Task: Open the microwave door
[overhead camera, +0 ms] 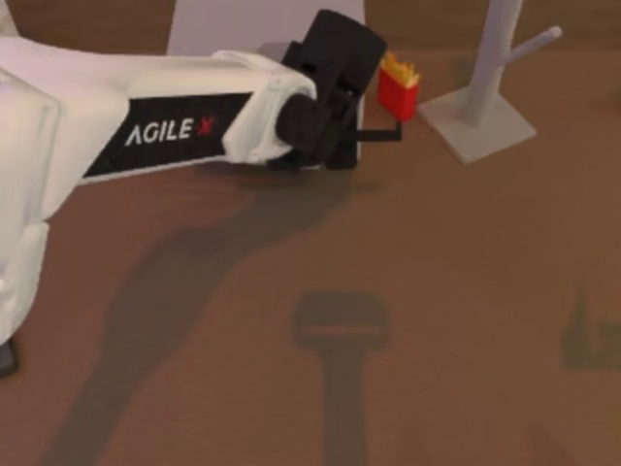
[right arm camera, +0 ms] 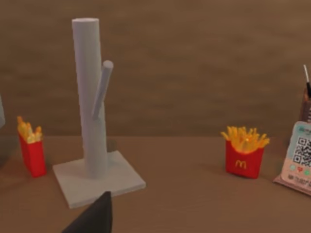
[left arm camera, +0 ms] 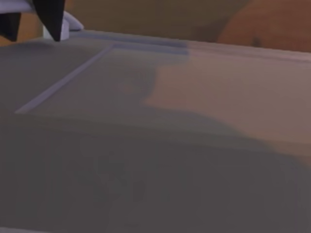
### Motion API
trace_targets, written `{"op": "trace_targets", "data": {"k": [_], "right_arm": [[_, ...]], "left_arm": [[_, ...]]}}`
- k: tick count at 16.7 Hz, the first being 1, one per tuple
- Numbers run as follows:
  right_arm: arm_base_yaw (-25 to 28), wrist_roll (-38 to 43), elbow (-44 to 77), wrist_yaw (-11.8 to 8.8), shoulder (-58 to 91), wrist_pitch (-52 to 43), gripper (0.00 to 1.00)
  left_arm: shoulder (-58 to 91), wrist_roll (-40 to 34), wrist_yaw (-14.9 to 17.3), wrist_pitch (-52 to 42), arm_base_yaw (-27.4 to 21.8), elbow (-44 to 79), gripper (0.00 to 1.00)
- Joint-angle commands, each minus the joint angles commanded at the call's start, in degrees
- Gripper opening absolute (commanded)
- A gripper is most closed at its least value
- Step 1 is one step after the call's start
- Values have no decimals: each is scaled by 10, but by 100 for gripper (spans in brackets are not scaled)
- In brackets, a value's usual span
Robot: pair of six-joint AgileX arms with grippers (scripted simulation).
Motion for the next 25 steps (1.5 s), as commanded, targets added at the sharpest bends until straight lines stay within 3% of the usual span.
{"op": "trace_targets", "data": {"k": [11,25], "right_arm": [[0,0,0,0,0,0,100],[0,0,0,0,0,0,100]], "left_arm": [[-25,32,22,27,4,-42,0],[-25,32,22,27,4,-42,0]]}}
